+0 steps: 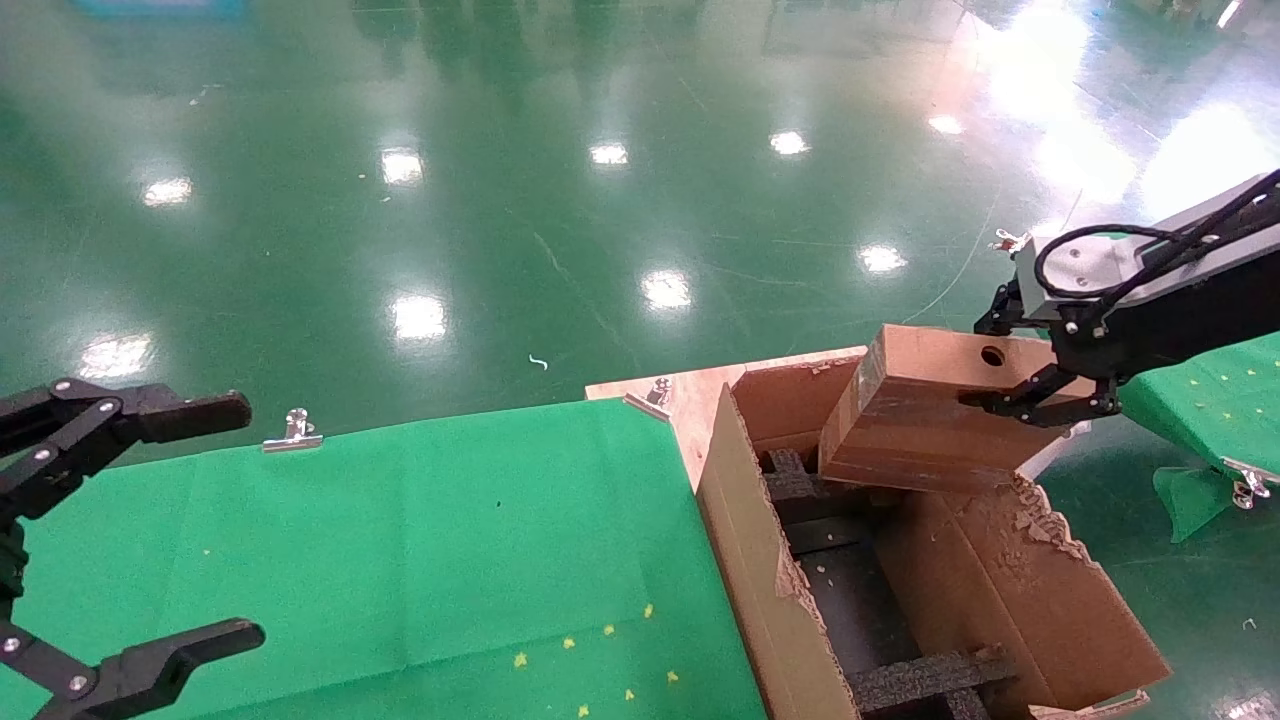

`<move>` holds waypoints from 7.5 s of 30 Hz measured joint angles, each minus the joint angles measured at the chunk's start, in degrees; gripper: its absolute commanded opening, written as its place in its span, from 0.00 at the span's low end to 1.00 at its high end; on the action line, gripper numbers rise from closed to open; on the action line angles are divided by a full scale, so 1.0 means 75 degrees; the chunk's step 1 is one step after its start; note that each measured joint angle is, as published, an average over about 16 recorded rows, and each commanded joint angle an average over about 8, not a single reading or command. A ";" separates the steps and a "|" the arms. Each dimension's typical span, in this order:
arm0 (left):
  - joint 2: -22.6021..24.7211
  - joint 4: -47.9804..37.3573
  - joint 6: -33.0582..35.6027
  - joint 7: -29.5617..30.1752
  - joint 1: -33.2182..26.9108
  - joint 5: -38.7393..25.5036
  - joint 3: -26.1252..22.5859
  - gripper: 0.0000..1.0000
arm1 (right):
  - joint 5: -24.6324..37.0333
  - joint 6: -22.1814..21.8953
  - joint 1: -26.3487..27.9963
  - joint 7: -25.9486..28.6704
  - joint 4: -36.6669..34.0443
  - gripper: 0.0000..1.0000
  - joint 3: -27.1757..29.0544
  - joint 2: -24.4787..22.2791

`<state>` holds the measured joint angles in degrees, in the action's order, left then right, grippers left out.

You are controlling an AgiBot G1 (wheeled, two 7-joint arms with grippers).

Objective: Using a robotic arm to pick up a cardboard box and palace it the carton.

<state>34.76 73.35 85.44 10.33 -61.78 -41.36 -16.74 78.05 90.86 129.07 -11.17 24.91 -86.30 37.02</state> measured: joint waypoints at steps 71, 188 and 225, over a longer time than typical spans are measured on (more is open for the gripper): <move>-0.0008 -0.0013 -0.0007 -0.0017 -0.0010 0.0019 -0.0027 1.00 | 0.2429 -0.3485 -0.1864 1.3302 0.4083 0.00 -0.1446 -0.0636; -0.0023 -0.0022 -0.0024 -0.0038 -0.0019 0.0047 -0.0067 1.00 | -0.1025 -0.3077 -0.1376 1.1567 0.2632 1.00 0.0276 0.0706; -0.0028 -0.0028 -0.0028 -0.0045 -0.0022 0.0054 -0.0077 1.00 | -0.3095 -0.1499 -0.4082 0.8311 0.3980 1.00 0.3941 0.0278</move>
<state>34.55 73.13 85.23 9.99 -61.94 -40.96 -17.32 54.84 79.62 98.46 51.16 54.75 -56.75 39.10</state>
